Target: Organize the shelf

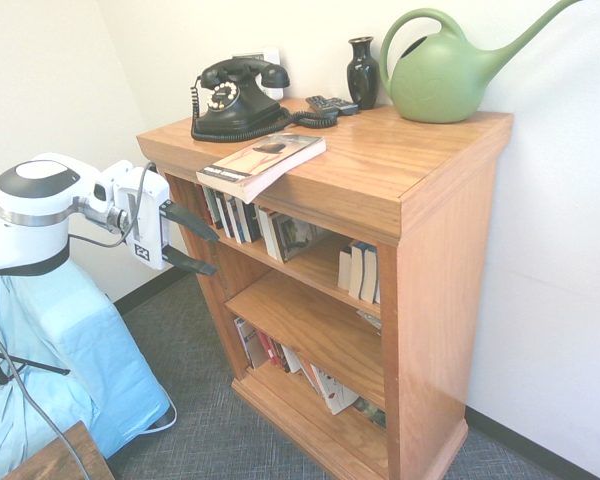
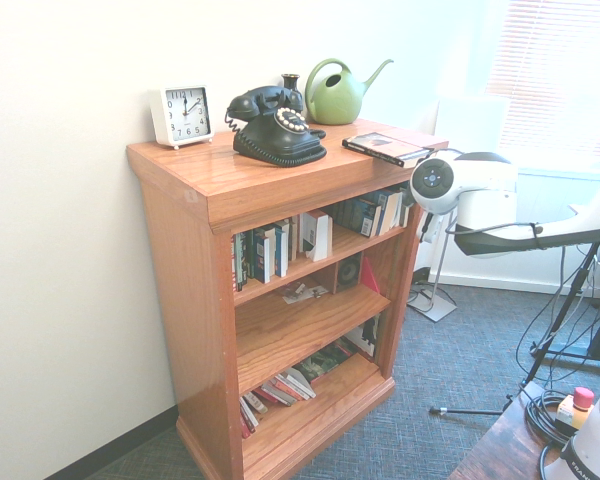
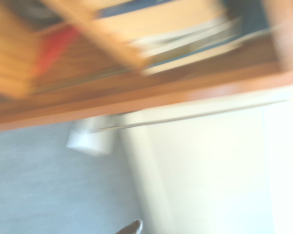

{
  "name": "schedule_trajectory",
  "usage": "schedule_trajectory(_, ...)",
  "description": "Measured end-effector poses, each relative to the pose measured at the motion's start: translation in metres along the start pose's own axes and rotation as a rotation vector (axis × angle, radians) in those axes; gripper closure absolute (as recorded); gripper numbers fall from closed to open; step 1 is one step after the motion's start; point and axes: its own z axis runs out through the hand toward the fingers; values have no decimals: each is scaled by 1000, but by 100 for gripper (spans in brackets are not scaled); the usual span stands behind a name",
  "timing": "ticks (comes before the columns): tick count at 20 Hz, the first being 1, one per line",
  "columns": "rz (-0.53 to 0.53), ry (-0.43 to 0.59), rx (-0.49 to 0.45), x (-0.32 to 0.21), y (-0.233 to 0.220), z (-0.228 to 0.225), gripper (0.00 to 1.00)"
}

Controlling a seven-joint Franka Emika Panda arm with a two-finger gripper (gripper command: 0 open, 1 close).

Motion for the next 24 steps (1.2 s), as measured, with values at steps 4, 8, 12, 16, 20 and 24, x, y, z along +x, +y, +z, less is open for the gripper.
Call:
schedule_trajectory(4, -43, 155, -107, 16, -3, -25, 0)
schedule_trajectory(8, -72, 229, -137, 29, -14, -23, 0)
schedule_trajectory(12, -96, 298, -40, 44, -31, -26, 0)
schedule_trajectory(16, -100, 339, 34, 62, -32, -15, 0)
schedule_trajectory(20, -101, 342, 48, 71, -26, 0, 0)
schedule_trajectory(24, -106, 358, 62, 80, -24, -2, 100)
